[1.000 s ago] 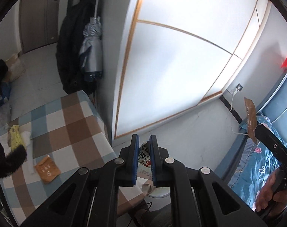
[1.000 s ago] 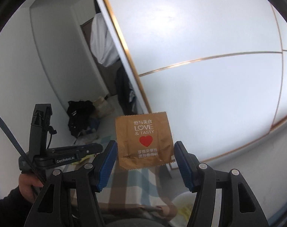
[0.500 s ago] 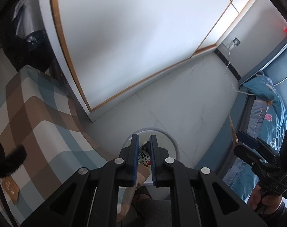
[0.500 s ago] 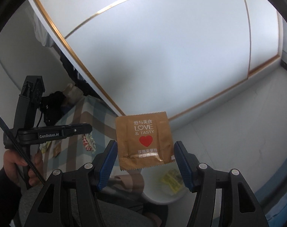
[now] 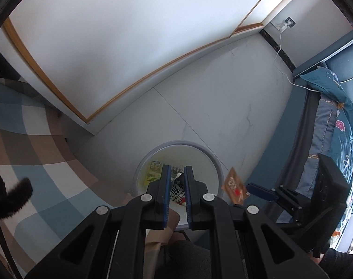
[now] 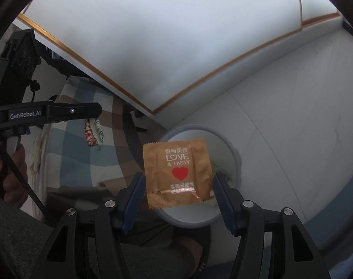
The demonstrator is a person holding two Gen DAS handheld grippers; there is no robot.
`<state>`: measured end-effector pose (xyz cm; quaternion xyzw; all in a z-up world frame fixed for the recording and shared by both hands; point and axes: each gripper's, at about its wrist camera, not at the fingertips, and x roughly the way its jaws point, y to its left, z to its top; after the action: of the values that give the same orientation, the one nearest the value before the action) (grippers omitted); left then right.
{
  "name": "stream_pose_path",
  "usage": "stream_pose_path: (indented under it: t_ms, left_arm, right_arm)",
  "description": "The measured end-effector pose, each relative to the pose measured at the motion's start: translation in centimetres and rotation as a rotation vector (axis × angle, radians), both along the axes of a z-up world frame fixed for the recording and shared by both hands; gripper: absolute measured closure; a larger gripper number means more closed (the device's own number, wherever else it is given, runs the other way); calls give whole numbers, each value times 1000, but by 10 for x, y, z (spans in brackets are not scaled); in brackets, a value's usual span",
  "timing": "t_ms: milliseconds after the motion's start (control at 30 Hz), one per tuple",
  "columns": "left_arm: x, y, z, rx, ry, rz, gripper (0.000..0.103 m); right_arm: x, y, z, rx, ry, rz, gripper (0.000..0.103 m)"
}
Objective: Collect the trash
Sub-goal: 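Carry both items over the white bin while both grippers open to drop them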
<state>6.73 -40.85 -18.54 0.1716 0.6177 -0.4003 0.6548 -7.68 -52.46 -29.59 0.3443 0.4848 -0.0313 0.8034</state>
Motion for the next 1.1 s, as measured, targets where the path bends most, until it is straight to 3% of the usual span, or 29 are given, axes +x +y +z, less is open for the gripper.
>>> stream_pose_path:
  t_ms: [200, 400, 433, 600, 900, 1100]
  left_arm:
    - [2, -9, -14, 42, 11, -18, 96]
    - [4, -18, -25, 79, 32, -20, 96]
    - [3, -19, -26, 87, 33, -23, 96]
    - [0, -23, -33, 120, 46, -40, 96]
    - [-13, -32, -45, 209, 37, -112, 95]
    - [-14, -35, -49, 255, 46, -135, 95]
  right_arm:
    - [9, 9, -42, 63, 83, 27, 42]
    - [17, 17, -68, 157, 118, 51, 31]
    - [17, 17, -69, 167, 115, 51, 26]
    - [13, 12, -65, 158, 112, 32, 22]
    - [-15, -26, -61, 109, 139, -132, 21]
    - [-21, -36, -47, 58, 111, -162, 19]
